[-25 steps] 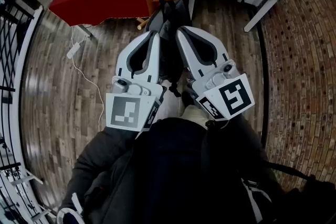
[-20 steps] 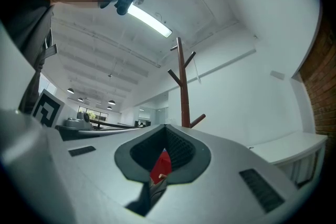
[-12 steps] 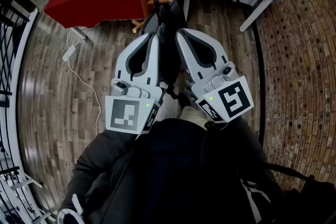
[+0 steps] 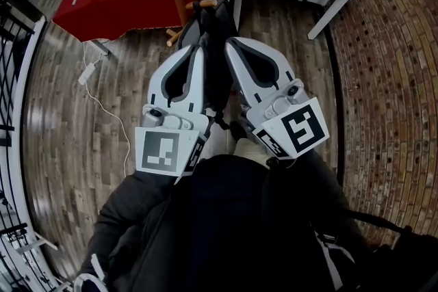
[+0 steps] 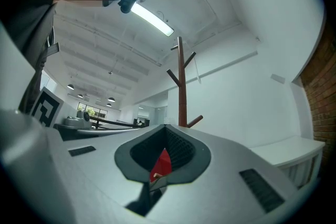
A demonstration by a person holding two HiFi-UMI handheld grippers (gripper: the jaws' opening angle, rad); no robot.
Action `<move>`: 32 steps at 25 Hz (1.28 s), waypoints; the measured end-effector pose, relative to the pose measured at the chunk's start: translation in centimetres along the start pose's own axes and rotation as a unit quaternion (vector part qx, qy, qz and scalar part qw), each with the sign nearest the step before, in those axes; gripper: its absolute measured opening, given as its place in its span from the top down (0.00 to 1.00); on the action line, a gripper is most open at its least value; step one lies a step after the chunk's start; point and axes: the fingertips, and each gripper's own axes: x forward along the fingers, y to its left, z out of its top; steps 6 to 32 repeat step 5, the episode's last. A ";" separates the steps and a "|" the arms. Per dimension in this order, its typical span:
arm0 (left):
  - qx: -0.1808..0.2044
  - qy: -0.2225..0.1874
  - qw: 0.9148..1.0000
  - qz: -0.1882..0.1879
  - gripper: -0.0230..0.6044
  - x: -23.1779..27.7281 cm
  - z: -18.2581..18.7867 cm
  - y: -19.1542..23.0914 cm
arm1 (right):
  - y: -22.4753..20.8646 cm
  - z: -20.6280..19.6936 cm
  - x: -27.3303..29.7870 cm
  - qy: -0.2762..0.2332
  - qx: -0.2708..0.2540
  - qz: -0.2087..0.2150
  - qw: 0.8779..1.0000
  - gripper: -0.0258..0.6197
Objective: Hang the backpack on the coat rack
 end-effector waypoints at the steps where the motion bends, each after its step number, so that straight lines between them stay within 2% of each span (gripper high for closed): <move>1: 0.000 0.000 1.000 -0.001 0.95 0.0 -0.1 0.0 | 0.0 0.0 0.0 0.000 -0.001 0.000 1.000 0.95; 5: 0.000 -0.014 1.000 -0.011 0.95 0.1 0.1 -0.5 | -0.2 -0.1 -0.1 0.000 -0.003 0.000 1.000 0.95; 32: 0.000 -0.014 1.000 -0.011 0.95 0.1 0.1 -0.5 | -0.2 -0.1 -0.1 0.000 -0.003 0.000 1.000 0.95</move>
